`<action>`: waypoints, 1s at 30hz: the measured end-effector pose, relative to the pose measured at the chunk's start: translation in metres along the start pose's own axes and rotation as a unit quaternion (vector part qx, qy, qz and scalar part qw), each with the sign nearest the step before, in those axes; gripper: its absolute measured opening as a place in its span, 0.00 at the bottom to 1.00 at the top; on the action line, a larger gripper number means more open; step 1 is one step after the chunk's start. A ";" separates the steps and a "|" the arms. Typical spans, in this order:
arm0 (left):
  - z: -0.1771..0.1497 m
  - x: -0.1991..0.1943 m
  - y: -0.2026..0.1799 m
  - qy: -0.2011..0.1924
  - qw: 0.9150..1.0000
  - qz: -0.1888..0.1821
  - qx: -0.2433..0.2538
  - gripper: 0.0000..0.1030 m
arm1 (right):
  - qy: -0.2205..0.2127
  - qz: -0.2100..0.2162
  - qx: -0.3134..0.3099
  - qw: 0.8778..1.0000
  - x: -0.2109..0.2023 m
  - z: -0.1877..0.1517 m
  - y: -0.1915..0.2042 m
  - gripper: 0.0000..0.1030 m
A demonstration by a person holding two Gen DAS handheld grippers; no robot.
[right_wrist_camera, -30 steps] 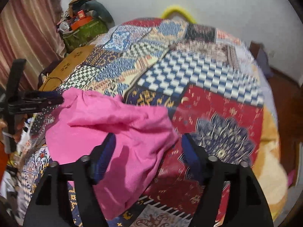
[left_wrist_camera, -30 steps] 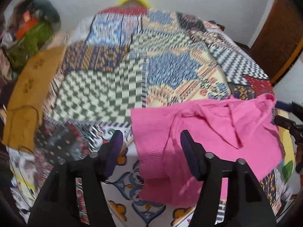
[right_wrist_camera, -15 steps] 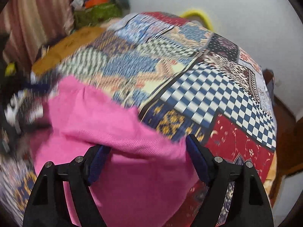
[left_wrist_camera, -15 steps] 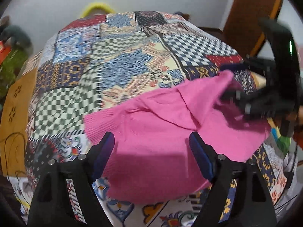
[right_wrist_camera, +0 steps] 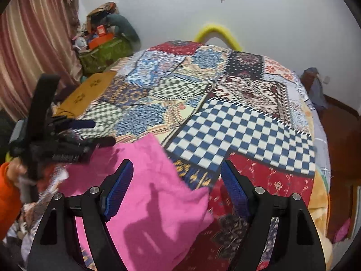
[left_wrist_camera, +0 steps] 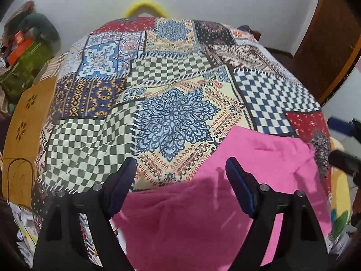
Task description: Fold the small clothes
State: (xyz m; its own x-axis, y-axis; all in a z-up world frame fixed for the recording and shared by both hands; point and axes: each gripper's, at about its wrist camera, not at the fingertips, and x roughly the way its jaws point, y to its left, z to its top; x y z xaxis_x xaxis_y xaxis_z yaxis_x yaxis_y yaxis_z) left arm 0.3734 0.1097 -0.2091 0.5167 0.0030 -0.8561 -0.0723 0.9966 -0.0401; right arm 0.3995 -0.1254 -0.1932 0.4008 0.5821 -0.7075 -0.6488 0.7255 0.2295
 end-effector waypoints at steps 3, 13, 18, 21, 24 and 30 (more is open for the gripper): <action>-0.012 -0.013 -0.002 0.001 1.000 -0.018 0.005 0.79 | 0.012 0.030 -0.002 0.999 -0.002 -0.007 0.007 0.75; -0.078 -0.003 -0.012 0.052 0.998 -0.037 0.012 0.80 | 0.092 0.061 -0.015 0.994 0.037 -0.063 0.041 0.75; -0.097 -0.015 0.012 0.039 0.999 -0.032 -0.004 0.85 | 0.088 0.068 0.009 0.994 0.027 -0.083 0.024 0.75; -0.106 -0.021 0.027 0.037 0.999 -0.004 -0.008 0.85 | 0.090 0.064 0.023 0.994 0.019 -0.088 0.012 0.75; -0.111 -0.029 0.039 0.036 0.999 0.006 -0.018 0.85 | 0.089 0.053 0.023 0.994 0.011 -0.092 0.008 0.75; -0.108 -0.071 0.040 -0.014 0.999 0.027 -0.018 0.85 | 0.039 0.012 0.000 0.999 -0.023 -0.080 0.020 0.75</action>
State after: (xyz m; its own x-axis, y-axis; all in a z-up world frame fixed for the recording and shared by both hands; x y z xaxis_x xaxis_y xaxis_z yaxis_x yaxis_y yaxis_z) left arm 0.2416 0.1405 -0.2052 0.5355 0.0598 -0.8424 -0.1304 0.9914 -0.0126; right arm 0.3256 -0.1529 -0.2257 0.3331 0.5698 -0.7512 -0.6584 0.7109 0.2472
